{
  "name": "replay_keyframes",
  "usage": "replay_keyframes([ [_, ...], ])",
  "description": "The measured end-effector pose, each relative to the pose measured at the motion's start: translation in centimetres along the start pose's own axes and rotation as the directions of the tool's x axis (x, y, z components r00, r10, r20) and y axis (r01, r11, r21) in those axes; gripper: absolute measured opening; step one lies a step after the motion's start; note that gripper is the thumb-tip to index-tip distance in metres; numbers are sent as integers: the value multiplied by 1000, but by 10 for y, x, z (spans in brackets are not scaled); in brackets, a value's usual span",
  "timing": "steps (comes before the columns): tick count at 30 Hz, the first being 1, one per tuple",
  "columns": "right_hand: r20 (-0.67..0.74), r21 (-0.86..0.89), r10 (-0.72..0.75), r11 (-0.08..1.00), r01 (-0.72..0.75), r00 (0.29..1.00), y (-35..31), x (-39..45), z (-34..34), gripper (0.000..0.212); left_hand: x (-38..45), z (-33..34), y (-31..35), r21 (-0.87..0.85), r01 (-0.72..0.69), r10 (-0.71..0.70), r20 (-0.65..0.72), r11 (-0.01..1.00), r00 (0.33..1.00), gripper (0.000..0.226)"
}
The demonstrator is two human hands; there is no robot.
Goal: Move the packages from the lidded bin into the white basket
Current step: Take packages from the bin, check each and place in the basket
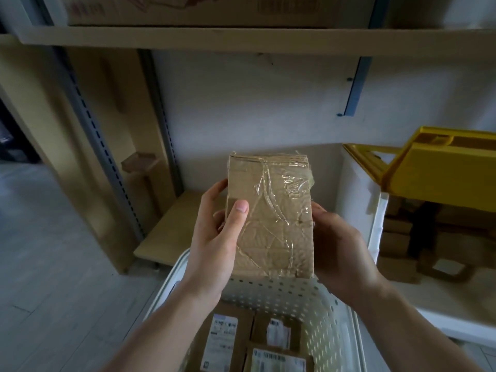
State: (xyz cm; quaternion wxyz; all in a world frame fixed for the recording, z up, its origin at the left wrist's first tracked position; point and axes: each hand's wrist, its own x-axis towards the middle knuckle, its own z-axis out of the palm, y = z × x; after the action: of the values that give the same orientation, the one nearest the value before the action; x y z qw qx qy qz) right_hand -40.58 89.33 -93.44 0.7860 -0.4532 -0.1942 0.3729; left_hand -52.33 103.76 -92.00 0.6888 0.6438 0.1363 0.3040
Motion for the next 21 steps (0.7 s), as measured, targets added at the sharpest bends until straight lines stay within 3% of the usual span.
replay_keyframes([
  [5,-38,-24,-9,1000,8,999,2,6,-2,54,7,2,-9,-10,41,-41,-21,999,999,47],
  [11,-202,-171,-132,980,98,970,2,10,-12,44,17,4,-17,193,10,2,-60,981,998,42],
  [14,-223,-132,-146,984,119,964,2,10,-13,45,18,7,-18,224,10,13,-99,974,995,57],
  [17,-246,-72,-148,988,134,958,0,11,-15,39,19,7,-20,246,25,10,-143,969,990,48],
  [21,-207,-56,-156,987,147,966,-4,9,-20,29,18,8,-22,85,120,-113,-80,989,990,25],
])
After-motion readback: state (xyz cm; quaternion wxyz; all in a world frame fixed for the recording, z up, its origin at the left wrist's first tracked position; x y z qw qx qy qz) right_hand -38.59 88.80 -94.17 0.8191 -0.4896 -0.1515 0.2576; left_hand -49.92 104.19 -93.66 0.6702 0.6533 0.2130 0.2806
